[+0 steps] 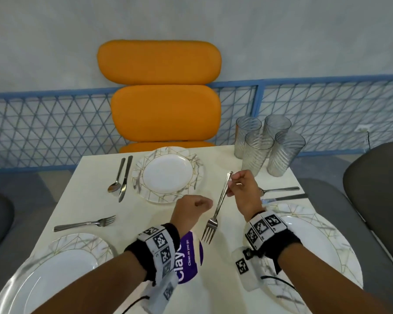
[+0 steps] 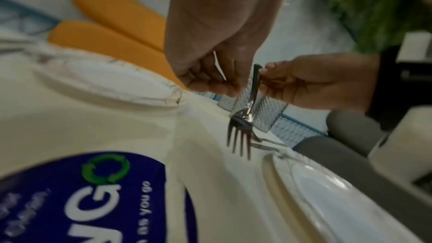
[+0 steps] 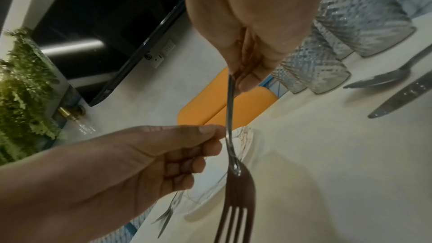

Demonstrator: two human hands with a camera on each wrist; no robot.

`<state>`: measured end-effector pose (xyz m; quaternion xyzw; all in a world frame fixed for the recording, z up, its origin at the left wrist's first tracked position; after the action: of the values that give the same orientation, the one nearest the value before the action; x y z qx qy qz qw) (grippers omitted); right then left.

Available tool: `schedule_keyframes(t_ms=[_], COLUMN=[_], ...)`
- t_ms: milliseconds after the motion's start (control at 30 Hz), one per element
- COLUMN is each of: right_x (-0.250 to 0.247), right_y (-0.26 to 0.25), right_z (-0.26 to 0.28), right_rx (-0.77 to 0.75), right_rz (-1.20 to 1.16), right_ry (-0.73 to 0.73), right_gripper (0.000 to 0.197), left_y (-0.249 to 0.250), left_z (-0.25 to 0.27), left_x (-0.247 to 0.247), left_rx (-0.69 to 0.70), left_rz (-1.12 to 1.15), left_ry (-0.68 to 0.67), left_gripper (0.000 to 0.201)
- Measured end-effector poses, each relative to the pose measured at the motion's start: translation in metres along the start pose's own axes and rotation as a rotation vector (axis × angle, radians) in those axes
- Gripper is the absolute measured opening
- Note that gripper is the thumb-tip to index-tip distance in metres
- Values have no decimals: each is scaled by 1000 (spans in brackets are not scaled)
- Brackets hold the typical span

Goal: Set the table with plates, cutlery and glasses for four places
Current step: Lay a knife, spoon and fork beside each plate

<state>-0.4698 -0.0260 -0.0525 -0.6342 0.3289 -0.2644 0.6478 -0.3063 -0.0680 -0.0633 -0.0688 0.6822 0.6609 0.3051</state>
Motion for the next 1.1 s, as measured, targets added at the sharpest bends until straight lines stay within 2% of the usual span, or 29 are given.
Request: schedule_keyframes(t_ms=[233,333,433,500,567,667,767,1100], right_x=[7,6,0,0,-1,-4,-7,-15], right_y=[13,22,30,39,49,64,73,67], right_z=[-35,-47,-44,-36,-26,-14,-5,8], right_rx=[61,113,59,23,14,35,70,-4], right_rz=[-8,26,207,238,259,255,234,308], right_ry=[-7,14,30,-8,-40,-94,-134,-224], right_gripper=[33,25,8,7,12,27,26,24], left_y=[0,0,0,-2,-9,-19,-16,-15], left_z=[-34,-53,-86,-113,-135,-153,-160,-176], left_x=[39,51,49,43,42,50,56,68], left_rx=[-148,-185,-193,-193,-216,-271,-259,-204], left_rz=[96,50,12,-51,-165,-431,-659,-758], left_ry=[-227,-286,-185,-71,5,46,130,239], left_gripper=[11,21,22,23,27,36,45,47])
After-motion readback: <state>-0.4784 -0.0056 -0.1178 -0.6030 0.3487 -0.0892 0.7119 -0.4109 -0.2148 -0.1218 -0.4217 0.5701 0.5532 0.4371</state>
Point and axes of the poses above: each hand's wrist, its own z-axis away from the middle knuckle, its own x-axis out of the palm, y = z × x, the point moved 8 cm from there along -z, towards the middle knuckle, and after that the axes turned 12 degrees about y, right-handed, at the moved point
